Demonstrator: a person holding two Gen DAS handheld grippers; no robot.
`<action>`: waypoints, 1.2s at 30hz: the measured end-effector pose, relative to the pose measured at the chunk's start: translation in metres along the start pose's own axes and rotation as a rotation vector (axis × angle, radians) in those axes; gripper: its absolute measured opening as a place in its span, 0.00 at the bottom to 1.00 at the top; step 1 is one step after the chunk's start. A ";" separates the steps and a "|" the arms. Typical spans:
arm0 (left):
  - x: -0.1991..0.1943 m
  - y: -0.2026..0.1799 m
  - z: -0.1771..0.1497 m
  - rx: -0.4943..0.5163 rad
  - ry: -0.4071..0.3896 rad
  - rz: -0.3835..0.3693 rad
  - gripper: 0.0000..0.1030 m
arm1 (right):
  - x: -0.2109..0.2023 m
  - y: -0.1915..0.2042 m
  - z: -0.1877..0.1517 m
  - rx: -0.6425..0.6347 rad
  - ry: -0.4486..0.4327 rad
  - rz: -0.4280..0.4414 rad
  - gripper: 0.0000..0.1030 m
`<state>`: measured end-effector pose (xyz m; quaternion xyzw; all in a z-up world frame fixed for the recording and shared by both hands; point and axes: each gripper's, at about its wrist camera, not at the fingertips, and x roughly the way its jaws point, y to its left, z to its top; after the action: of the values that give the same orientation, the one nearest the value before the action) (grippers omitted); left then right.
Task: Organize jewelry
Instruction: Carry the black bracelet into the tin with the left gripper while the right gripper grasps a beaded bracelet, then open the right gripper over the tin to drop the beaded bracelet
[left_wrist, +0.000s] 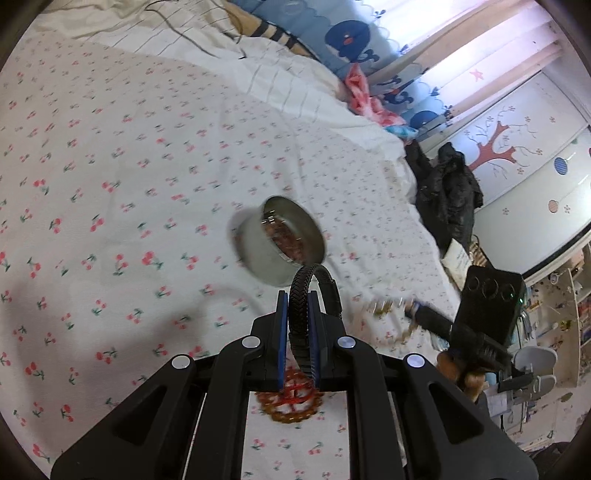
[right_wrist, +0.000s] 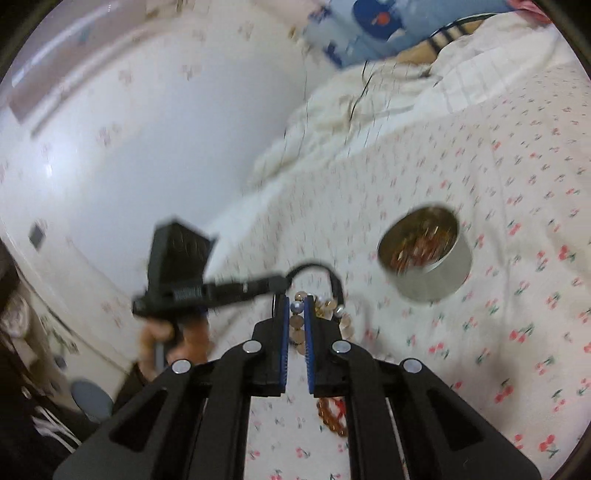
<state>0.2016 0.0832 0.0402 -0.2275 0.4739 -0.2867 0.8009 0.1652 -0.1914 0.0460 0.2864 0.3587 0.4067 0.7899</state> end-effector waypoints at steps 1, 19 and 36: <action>0.001 -0.003 0.002 0.003 0.001 -0.003 0.09 | -0.004 -0.003 0.003 0.008 -0.022 0.001 0.08; 0.086 -0.030 0.070 0.058 0.018 0.157 0.09 | -0.021 -0.043 0.043 0.104 -0.140 -0.042 0.08; 0.009 -0.015 0.037 0.041 -0.061 0.338 0.75 | 0.044 -0.019 0.069 -0.074 -0.065 -0.277 0.08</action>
<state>0.2341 0.0693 0.0609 -0.1370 0.4750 -0.1505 0.8561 0.2471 -0.1744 0.0571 0.2179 0.3535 0.2973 0.8598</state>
